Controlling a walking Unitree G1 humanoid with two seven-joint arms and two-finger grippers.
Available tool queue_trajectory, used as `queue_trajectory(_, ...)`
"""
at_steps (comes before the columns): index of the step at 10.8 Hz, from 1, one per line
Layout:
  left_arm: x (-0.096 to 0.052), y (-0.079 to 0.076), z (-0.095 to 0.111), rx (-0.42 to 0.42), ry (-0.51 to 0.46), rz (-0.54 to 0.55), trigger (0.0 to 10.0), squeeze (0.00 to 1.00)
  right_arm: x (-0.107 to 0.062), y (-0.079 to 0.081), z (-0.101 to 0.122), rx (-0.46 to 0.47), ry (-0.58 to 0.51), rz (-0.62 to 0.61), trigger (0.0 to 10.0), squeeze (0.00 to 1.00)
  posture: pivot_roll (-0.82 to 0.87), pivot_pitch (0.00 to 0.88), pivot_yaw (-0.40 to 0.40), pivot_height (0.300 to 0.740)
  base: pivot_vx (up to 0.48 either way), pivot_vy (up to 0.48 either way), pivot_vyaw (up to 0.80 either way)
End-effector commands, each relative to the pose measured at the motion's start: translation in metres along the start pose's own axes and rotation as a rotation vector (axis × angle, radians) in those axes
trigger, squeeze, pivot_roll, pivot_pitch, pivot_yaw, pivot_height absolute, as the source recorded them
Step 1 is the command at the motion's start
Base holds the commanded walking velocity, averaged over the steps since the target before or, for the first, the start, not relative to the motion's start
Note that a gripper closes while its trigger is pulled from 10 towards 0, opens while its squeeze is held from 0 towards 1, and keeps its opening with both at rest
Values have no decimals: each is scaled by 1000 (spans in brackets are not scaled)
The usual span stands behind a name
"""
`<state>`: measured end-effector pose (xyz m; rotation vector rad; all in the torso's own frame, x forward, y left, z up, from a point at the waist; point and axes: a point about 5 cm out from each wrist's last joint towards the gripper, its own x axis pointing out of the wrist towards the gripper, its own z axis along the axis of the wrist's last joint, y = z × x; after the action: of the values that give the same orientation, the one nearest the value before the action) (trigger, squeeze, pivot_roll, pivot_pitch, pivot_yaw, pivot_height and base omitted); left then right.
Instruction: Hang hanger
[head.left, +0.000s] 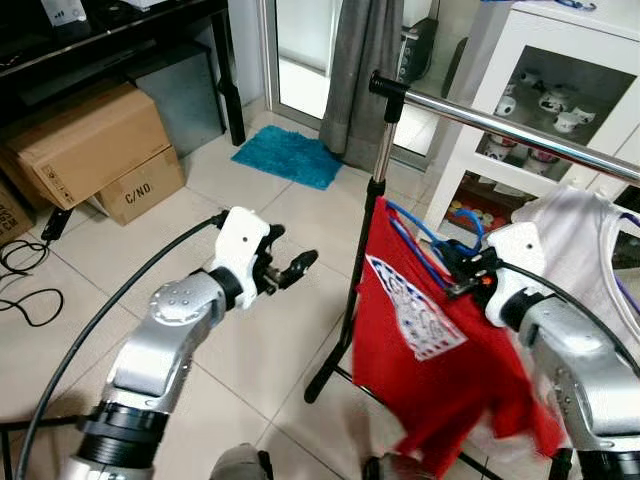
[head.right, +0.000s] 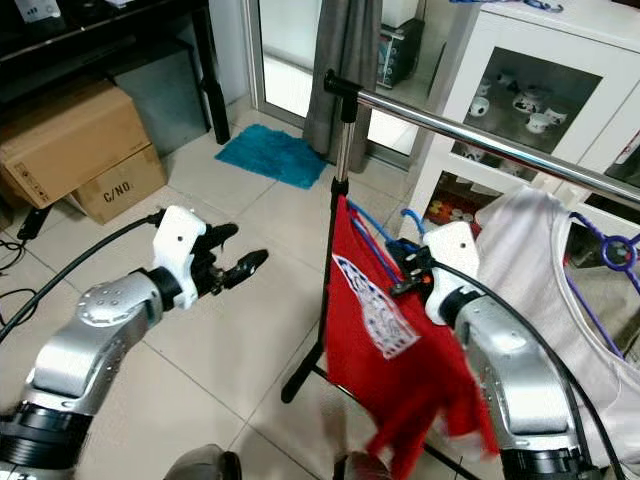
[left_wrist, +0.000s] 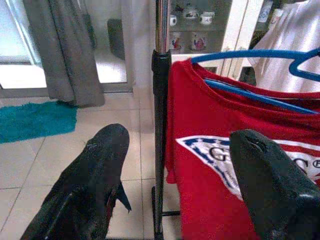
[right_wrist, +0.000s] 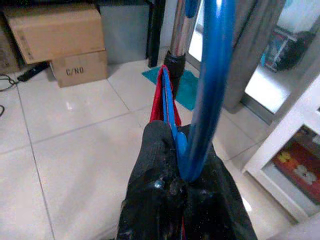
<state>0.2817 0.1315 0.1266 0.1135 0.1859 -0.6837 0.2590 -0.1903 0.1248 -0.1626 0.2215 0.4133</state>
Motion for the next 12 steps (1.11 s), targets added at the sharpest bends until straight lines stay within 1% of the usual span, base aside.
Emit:
queue_trajectory(1,3,-3,2,-6,-10,-33,10000,0,0,3,15,-39,-67,41,10000,0,-59,0,3,740,0,0,0)
queue_trajectory(2,2,-11,7,-70,-38,-151,10000,1000,-5,14,22,-119,-98,222,10000,0,-62,0,6,740,0,0,0)
queue_trajectory(3,1,-15,8,-95,-36,-205,10000,1000,-10,18,21,-161,-89,296,10000,0,-61,0,5,740,0,0,0)
queue_trajectory(4,5,-20,0,-138,48,-250,10000,1000,-14,28,29,-137,-130,410,10000,0,-62,0,3,740,0,0,0)
queue_trajectory(5,7,-20,-3,-120,71,-249,10000,1000,-14,31,32,-153,-150,430,10000,0,-64,0,1,740,0,0,0)
queue_trajectory(6,10,-17,-3,-86,64,-201,10000,1000,-11,32,39,-134,-201,416,10000,0,-62,0,-5,740,0,0,0)
queue_trajectory(7,9,-17,2,-44,43,-195,10000,0,-9,30,41,-75,-229,374,10000,0,-54,0,-12,740,0,0,0)
queue_trajectory(8,9,-17,3,-21,33,-188,10000,0,-5,28,40,18,-238,304,10000,0,-52,0,-13,740,0,0,0)
queue_trajectory(9,11,-18,2,-48,39,-189,10000,0,-4,31,40,-2,-253,332,10000,0,-51,0,-13,740,0,0,0)
queue_trajectory(10,14,-17,-3,-55,78,-173,10000,0,-3,34,41,-46,-253,355,10000,0,-55,0,-7,740,0,0,0)
queue_trajectory(11,16,-12,-4,-70,92,-115,10000,0,1,33,44,-89,-260,353,10000,0,-59,0,-3,740,0,0,0)
queue_trajectory(12,19,-4,-1,-90,67,-29,10000,0,5,33,48,-156,-277,354,10000,0,-62,0,-3,740,0,0,0)
